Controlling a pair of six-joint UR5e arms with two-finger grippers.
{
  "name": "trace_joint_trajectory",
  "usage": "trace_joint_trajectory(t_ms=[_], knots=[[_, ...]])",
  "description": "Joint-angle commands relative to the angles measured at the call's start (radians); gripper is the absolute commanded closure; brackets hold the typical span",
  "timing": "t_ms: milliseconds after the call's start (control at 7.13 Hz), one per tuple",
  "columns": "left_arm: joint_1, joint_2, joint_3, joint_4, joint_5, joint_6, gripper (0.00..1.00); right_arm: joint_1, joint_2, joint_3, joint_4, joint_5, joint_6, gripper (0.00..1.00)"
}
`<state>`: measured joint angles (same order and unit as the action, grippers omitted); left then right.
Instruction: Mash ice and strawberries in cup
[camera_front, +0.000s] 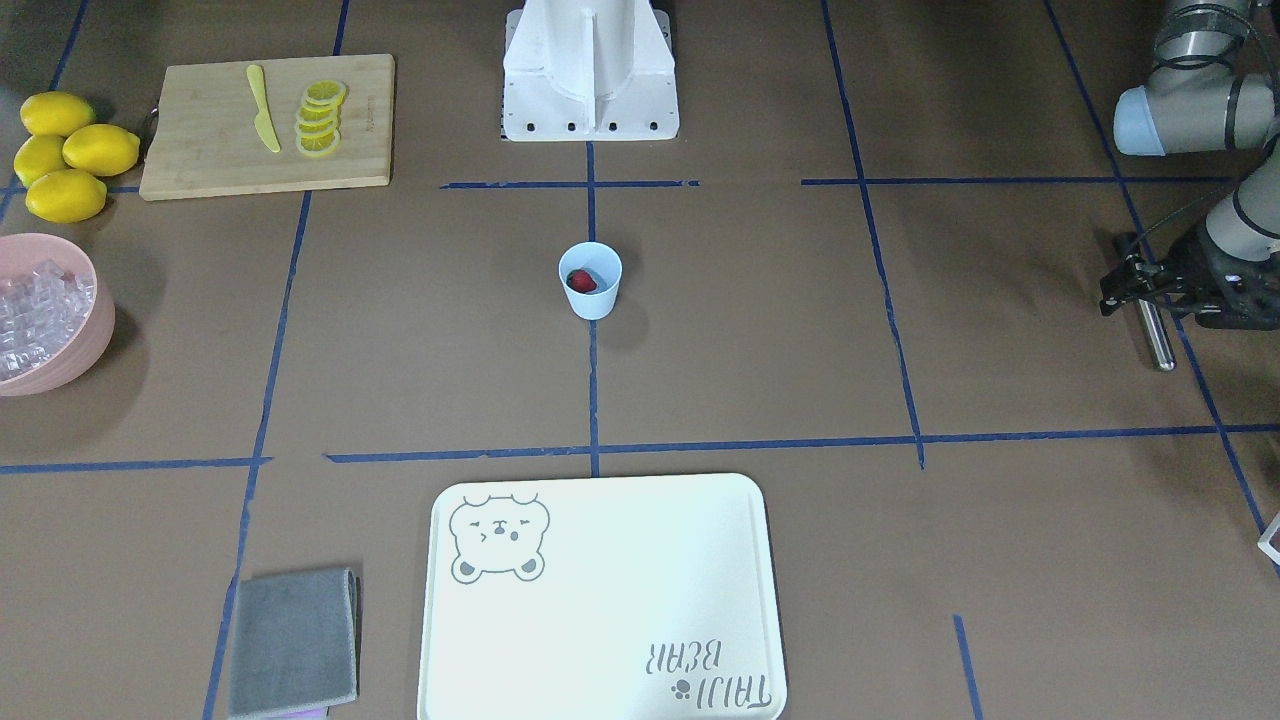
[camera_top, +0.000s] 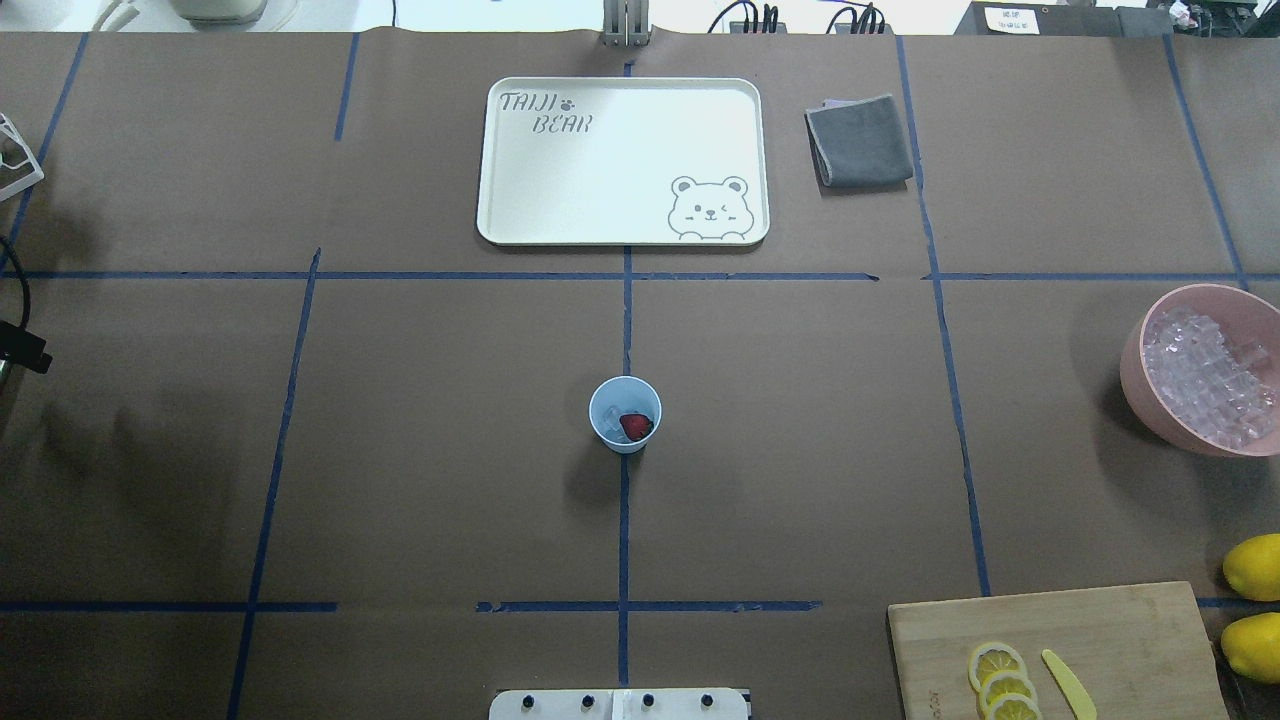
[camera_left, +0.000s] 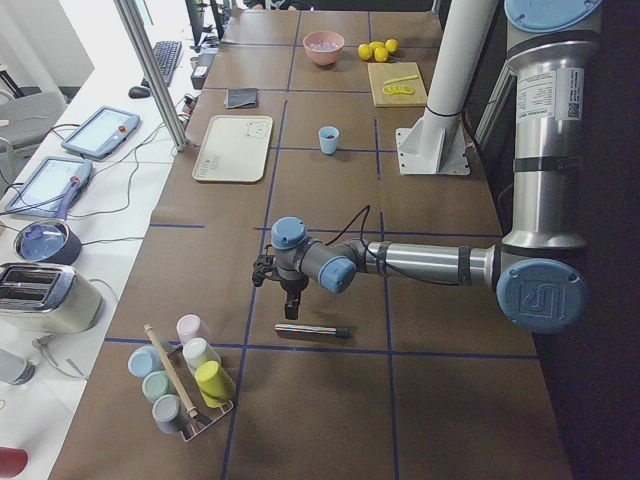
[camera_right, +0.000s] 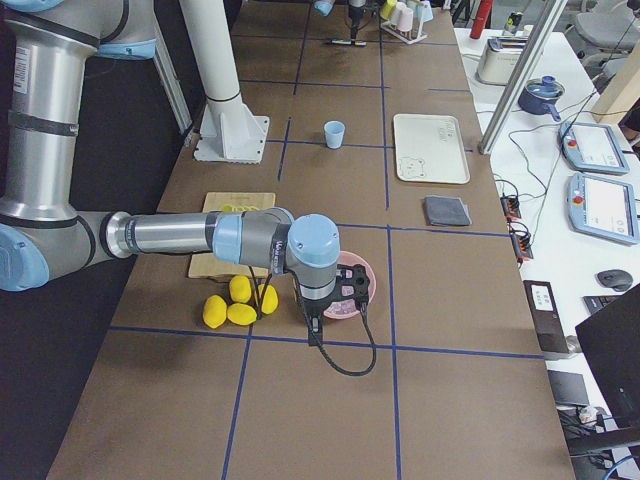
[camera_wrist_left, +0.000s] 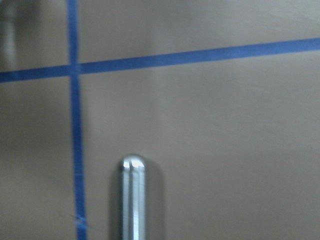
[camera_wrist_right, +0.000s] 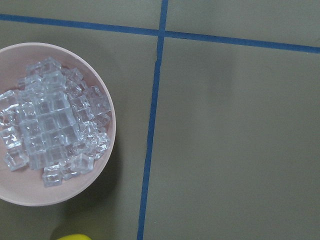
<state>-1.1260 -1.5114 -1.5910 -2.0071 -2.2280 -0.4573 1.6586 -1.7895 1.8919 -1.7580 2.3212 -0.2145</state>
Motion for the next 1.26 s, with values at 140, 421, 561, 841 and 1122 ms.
trace_joint_trajectory(t_ms=[140,421,561,841,1122], knots=[[-0.253,-0.007,-0.094,0.336,-0.026,0.425,0.00,0.001,-0.002,0.004,0.000,0.001,0.001,0.00],[-0.412,-0.023,-0.110,0.522,-0.038,0.595,0.00,0.001,-0.005,0.009,-0.001,0.000,0.001,0.00],[-0.469,0.015,-0.103,0.510,-0.060,0.595,0.00,0.000,-0.007,0.009,-0.001,0.000,0.001,0.00],[-0.503,0.046,-0.109,0.507,-0.127,0.594,0.00,0.000,-0.011,0.007,-0.001,0.001,0.003,0.00],[-0.509,0.049,-0.132,0.489,-0.127,0.601,0.00,0.000,-0.013,0.003,-0.001,0.001,0.001,0.00]])
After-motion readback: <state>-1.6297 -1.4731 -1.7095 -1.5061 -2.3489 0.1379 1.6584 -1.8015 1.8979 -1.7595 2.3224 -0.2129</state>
